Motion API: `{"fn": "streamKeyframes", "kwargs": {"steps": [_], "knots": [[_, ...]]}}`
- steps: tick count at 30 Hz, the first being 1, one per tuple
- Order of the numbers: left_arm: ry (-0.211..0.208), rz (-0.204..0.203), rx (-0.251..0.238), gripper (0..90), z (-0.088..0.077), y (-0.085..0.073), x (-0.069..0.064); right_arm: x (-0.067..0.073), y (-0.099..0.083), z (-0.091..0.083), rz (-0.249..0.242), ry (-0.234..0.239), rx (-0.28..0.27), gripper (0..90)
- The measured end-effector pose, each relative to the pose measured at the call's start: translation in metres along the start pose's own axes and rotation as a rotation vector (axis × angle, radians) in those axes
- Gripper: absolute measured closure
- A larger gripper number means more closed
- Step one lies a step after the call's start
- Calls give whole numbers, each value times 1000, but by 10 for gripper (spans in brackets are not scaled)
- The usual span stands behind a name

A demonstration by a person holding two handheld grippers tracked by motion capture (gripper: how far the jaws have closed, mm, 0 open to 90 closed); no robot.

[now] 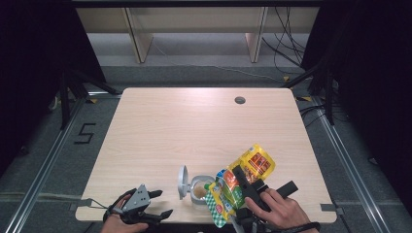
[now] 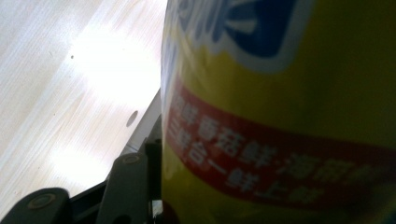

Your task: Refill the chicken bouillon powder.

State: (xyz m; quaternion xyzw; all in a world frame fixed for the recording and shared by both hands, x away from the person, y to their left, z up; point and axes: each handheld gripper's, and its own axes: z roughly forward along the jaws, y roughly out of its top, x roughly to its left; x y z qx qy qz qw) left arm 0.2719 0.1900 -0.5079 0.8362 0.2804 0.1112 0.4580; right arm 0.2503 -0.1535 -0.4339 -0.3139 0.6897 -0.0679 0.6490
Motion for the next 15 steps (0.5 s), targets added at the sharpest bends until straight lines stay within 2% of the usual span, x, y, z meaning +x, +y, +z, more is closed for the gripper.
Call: {"fn": "streamKeyframes", "kwargs": {"steps": [2, 5, 7, 9, 10, 11, 15], "knots": [[4, 24, 17, 262, -1, 1, 2, 0, 0, 0, -1, 0, 4, 536], [-1, 2, 4, 262, 0, 0, 1, 0, -1, 0, 1, -1, 3, 543], [6, 22, 13, 261, -1, 0, 2, 0, 0, -1, 1, -2, 0, 543], [-1, 2, 0, 261, 0, 0, 1, 0, 0, -1, 3, -2, -3, 543], [-1, 2, 4, 261, 0, 0, 1, 0, 0, -1, 2, -2, -3, 543], [5, 22, 19, 262, -1, 0, 2, 0, 0, -1, 2, -2, -2, 543], [0, 3, 4, 262, -1, 0, 1, 0, -1, -1, 2, -2, -1, 544]]}}
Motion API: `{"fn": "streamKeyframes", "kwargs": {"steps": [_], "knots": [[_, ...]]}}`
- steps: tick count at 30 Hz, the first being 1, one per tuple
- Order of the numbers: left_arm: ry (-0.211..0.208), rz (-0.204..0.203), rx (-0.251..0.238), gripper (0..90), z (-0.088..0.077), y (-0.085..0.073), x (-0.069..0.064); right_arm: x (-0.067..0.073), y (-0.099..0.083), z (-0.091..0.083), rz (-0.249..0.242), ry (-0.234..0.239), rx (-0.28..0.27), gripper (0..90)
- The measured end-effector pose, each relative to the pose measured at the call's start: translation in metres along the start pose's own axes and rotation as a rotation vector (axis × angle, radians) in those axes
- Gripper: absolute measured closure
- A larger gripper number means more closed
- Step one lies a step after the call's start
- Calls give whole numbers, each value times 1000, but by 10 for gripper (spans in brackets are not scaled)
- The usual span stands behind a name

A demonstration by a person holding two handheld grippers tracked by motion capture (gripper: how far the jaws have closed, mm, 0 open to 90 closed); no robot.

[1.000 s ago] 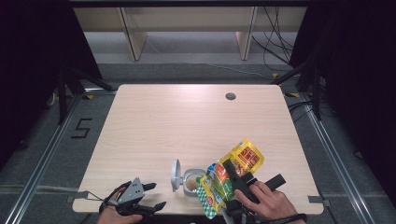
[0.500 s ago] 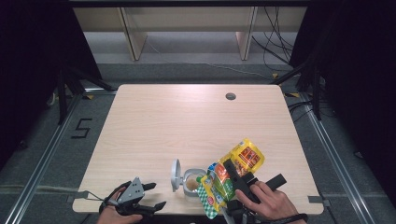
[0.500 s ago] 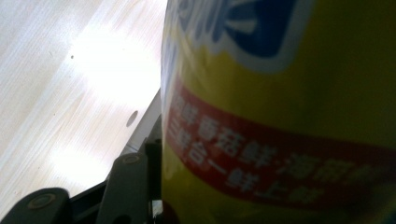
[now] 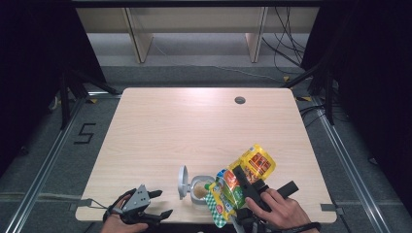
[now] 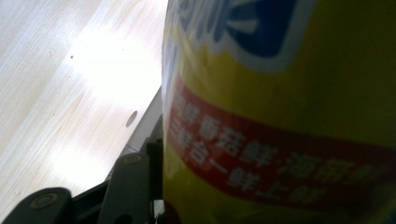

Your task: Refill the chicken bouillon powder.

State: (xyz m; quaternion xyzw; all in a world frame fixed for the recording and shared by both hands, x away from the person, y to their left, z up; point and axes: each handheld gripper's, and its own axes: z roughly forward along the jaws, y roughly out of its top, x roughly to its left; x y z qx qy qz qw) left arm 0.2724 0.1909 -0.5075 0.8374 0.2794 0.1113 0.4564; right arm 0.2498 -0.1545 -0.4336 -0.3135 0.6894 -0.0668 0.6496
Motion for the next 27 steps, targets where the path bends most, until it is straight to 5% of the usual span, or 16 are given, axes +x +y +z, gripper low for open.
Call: {"fn": "streamKeyframes", "kwargs": {"steps": [18, 24, 25, 27], "knots": [[8, 17, 11, 261, -1, 0, 2, 0, -1, -1, 8, -3, -3, 545], [0, -10, -13, 261, 0, 0, 0, 0, -1, -1, 3, -3, -2, 544], [7, 16, 15, 262, -1, 1, 2, 0, -1, -1, 1, -3, -3, 545], [1, -10, -10, 262, 0, 0, 0, 0, -2, -1, 5, -7, -1, 545]]}}
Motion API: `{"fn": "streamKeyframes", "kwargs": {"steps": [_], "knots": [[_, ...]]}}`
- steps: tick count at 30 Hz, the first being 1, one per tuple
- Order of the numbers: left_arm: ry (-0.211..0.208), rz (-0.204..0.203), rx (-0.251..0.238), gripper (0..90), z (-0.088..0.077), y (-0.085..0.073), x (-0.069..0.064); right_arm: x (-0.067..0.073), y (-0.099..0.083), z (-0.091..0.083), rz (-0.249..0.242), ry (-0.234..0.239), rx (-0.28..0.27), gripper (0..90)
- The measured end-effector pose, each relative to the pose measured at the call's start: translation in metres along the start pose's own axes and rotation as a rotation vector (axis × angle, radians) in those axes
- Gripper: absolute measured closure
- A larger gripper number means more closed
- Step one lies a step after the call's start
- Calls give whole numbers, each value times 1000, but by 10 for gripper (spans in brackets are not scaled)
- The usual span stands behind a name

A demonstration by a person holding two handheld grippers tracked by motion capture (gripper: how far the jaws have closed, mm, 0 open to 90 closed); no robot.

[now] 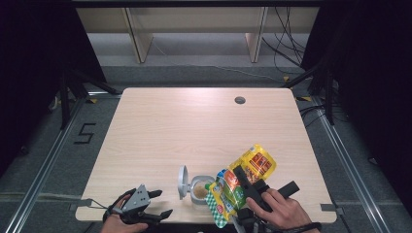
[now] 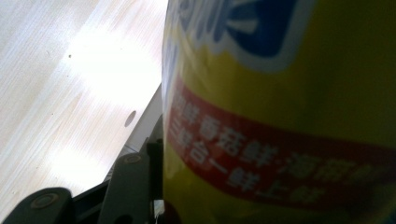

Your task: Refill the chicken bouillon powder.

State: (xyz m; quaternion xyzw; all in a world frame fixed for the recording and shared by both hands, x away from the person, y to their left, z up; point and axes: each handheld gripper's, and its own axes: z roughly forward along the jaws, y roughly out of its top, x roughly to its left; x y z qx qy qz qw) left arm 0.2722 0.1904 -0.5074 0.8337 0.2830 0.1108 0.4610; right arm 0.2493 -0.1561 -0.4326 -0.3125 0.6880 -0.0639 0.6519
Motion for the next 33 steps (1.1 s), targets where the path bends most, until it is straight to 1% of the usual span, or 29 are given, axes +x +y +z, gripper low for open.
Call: {"fn": "streamKeyframes", "kwargs": {"steps": [1, 3, 4, 5, 6, 7, 8, 9, 12, 13, 14, 15, 16, 17, 19, 20, 21, 22, 23, 24, 25, 26, 27, 28, 29, 30, 31, 32, 33], "knots": [[1, 15, 18, 261, -1, 0, 2, 0, 0, 0, -4, 3, -1, 545], [4, 27, 24, 262, -1, 0, 2, 0, 0, 0, -1, 0, 1, 545], [-6, -2, 3, 262, 0, 0, 0, 0, 0, 0, -2, 1, 1, 545], [-7, -7, -2, 262, 0, 0, 0, 0, 0, 0, -5, 0, 1, 545], [2, 12, 12, 261, -1, 0, 1, 0, 0, 0, -6, 0, 1, 545], [3, 21, 23, 261, -1, 1, 2, 0, 0, 0, -6, 2, 1, 545], [-1, 14, 12, 262, -1, 0, 1, 0, 0, 0, -6, -1, 1, 545], [4, 27, 26, 262, -1, 1, 2, 0, 0, 0, -6, -2, 1, 545], [5, 25, 25, 262, -1, 1, 2, 0, 0, 0, -9, 0, 2, 545], [-8, -6, -6, 262, 0, 0, 0, 0, 0, 0, -8, 1, 3, 545], [1, 13, 12, 262, -1, 0, 1, 0, 0, 0, -10, 2, 2, 545], [7, 21, 20, 262, -1, 0, 2, 0, 0, 0, -9, 0, 4, 545], [5, 24, 23, 261, -1, 0, 2, 0, -1, 0, -9, 11, 2, 545], [2, 15, 16, 262, -1, 0, 1, 0, -1, 0, -12, 0, 4, 545], [-7, -6, -5, 261, 0, 0, 0, 0, -1, -1, -8, -4, 5, 545], [6, 28, 28, 262, -2, 0, 2, 0, -1, 0, -8, -3, 4, 545], [6, 25, 25, 262, -2, 0, 2, 0, -1, 0, -9, -4, 6, 545], [2, 14, 14, 262, -1, 0, 1, 0, -1, 0, -12, -1, 5, 545], [-2, 9, -12, 261, 0, 0, 1, 0, -1, 0, -11, 0, 4, 545], [-1, 4, -13, 262, 0, 0, 0, 0, -1, 0, -9, 8, 1, 545], [1, 11, 13, 262, -1, 0, 1, 0, -1, 0, -10, 3, 3, 545], [-3, 6, 9, 261, -1, 0, 1, 0, -1, 0, -9, 11, 2, 545], [2, 13, 12, 261, -1, 0, 1, 1, -1, 0, -9, -1, 6, 545], [-2, 5, -12, 261, 0, 0, 0, 0, -1, 0, -11, 8, 3, 545], [-2, 0, -13, 261, 0, 0, 0, 0, -1, 0, -13, -1, 4, 545], [1, 11, 13, 261, -1, 0, 1, 1, -1, 0, -14, -2, 4, 545], [7, 25, 26, 261, -1, 0, 2, 1, -1, -1, -13, -3, 6, 545], [10, 22, 17, 261, -1, 0, 2, 1, -1, 0, -12, -1, 8, 545], [3, 22, 18, 261, -1, 1, 2, 1, -1, 0, -13, -1, 8, 545]]}}
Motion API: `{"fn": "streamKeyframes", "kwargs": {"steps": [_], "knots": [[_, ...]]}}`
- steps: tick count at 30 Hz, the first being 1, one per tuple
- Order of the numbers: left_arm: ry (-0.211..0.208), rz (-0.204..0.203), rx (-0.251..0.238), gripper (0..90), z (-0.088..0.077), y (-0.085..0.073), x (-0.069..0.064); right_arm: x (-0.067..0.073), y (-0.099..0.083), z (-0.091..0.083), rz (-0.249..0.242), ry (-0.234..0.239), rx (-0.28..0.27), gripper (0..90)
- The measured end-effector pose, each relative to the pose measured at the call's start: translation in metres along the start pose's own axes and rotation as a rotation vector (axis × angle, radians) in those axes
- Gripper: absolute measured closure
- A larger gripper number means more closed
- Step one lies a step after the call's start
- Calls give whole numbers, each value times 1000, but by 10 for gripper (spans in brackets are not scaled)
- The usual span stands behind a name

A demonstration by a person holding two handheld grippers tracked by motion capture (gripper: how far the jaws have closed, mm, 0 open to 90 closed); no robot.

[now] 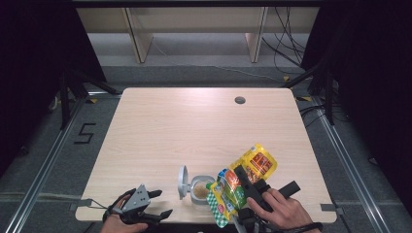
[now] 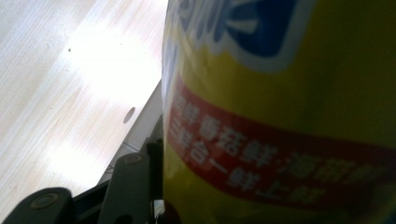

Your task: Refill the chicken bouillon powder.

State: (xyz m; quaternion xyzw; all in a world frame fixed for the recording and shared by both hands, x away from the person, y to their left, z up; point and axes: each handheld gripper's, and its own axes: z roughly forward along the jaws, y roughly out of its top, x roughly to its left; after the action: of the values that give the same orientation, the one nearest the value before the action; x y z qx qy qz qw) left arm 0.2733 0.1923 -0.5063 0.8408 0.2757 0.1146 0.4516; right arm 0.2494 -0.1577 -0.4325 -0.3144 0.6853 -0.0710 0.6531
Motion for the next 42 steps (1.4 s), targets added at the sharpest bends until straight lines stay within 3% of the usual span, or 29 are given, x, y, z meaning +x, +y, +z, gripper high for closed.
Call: {"fn": "streamKeyframes", "kwargs": {"steps": [1, 2, 3, 5, 6, 7, 9, 11, 15, 17, 20, 22, 25, 27, 31, 32, 42], "knots": [[-3, -23, -33, 260, 2, -1, -2, 0, 0, 0, -2, -3, -1, 545], [0, -17, -28, 260, 1, 0, -2, 0, 0, 0, 1, -2, -2, 545], [3, 6, 9, 260, 0, 0, 1, 0, 0, 0, 0, -2, -2, 545], [6, 3, 3, 260, 0, 0, 0, 0, 0, 0, 0, -2, -2, 545], [-10, -28, -22, 260, 1, 0, -2, 0, 0, 0, 1, 0, -1, 545], [-4, -16, -32, 260, 2, 0, -1, 0, 0, 0, 1, -1, -1, 545], [3, 5, 10, 259, 0, 0, 1, 0, 0, 0, 0, 0, -2, 545], [-8, -22, -22, 259, 1, 0, -2, 0, 0, 0, -1, -2, -1, 545], [6, 3, 6, 259, 0, 0, 0, -1, -1, -1, -5, -3, 0, 545], [-3, -17, -24, 259, 1, 0, -1, -1, -1, -1, -3, -2, 2, 546], [4, 4, 9, 259, 0, 0, 1, 0, -1, -1, -3, -1, 0, 551], [-2, -12, -24, 259, 1, 0, -1, 0, -1, -1, -1, 0, -1, 551], [5, 4, 7, 259, 0, 0, 1, -1, -1, -1, -2, -3, -4, 554], [-6, -20, -19, 259, 1, 0, -2, -1, -1, -1, -3, -7, -4, 554], [4, 7, 7, 259, 0, 0, 1, -1, -1, -1, -3, -7, -4, 555], [-6, -21, -18, 259, 1, -1, -2, -1, -1, -1, -4, -7, -4, 555], [7, -7, -23, 258, 0, 0, -1, -1, -2, -2, 4, -6, -8, 561]]}}
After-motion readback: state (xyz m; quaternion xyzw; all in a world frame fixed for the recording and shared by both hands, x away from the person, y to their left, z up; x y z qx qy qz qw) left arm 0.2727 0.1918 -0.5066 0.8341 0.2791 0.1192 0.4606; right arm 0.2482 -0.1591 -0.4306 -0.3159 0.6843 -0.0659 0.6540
